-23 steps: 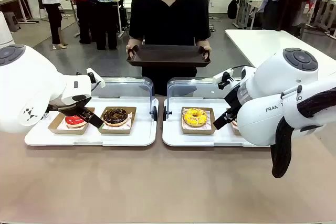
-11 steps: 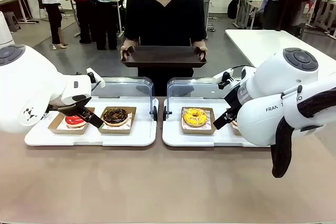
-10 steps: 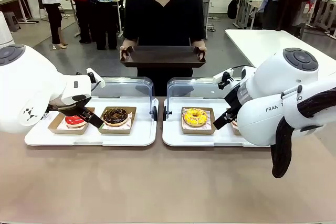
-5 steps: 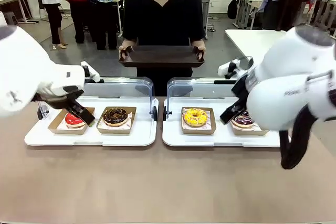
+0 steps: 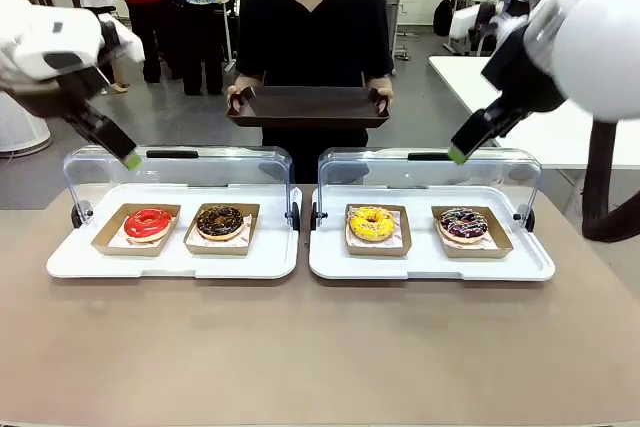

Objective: Provide the desired donut to the person.
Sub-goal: Pick up and lift the Paper togo box containing the Donut pointed at by the person.

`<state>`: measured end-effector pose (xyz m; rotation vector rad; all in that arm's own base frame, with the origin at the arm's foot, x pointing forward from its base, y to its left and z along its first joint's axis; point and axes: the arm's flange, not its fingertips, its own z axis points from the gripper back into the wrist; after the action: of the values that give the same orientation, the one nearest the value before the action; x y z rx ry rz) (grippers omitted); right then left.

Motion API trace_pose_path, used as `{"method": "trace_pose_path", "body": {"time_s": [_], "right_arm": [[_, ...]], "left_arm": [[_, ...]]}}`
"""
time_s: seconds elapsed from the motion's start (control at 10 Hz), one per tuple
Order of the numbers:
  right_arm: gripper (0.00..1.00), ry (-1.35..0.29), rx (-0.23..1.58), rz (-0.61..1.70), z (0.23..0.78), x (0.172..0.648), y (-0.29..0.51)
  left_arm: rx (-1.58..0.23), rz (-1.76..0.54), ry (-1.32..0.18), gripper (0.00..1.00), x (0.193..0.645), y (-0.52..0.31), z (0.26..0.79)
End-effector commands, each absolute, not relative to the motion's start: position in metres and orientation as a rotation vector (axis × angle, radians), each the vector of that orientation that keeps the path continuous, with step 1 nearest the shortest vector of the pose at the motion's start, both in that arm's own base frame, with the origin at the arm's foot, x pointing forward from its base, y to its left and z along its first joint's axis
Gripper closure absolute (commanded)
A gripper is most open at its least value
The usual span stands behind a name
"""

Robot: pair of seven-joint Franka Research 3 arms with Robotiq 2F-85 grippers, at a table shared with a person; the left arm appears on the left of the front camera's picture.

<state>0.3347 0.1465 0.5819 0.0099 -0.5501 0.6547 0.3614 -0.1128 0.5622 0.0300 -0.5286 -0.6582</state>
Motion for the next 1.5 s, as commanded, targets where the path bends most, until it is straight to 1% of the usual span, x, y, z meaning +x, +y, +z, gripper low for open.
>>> {"method": "trace_pose_path", "body": {"time_s": [0.0, 0.1, 0.2, 0.6, 0.7, 0.9, 1.2, 1.4], "right_arm": [[0.00, -0.552, -0.038, 0.657, 0.590, 0.328, 0.147], [0.00, -0.555, -0.071, 0.661, 0.586, 0.327, 0.145], [0.00, -0.562, 0.006, 0.660, 0.596, 0.329, 0.147], [0.00, -0.564, -0.010, 0.664, 0.598, 0.327, 0.147], [0.00, -0.562, 0.166, 0.761, 0.599, 0.341, 0.125], [0.00, -0.558, 0.374, 0.833, 0.589, 0.366, 0.089], [0.00, -0.629, 0.606, 0.900, 0.588, 0.387, 0.028], [0.00, -0.690, 0.699, 0.885, 0.585, 0.388, -0.015]], "left_arm": [[0.070, -0.654, -0.537, 0.00, 0.357, -0.108, 0.577], [0.085, -0.653, -0.558, 0.00, 0.353, -0.108, 0.574], [0.033, -0.654, -0.545, 0.00, 0.358, -0.110, 0.578], [0.038, -0.652, -0.547, 0.00, 0.357, -0.110, 0.581], [-0.169, -0.717, -0.522, 0.00, 0.364, -0.082, 0.582], [-0.466, -0.891, -0.576, 0.00, 0.372, -0.041, 0.577], [-0.668, -1.056, -0.656, 0.00, 0.374, 0.012, 0.584], [-0.650, -0.999, -0.675, 0.00, 0.371, 0.049, 0.579]]}}
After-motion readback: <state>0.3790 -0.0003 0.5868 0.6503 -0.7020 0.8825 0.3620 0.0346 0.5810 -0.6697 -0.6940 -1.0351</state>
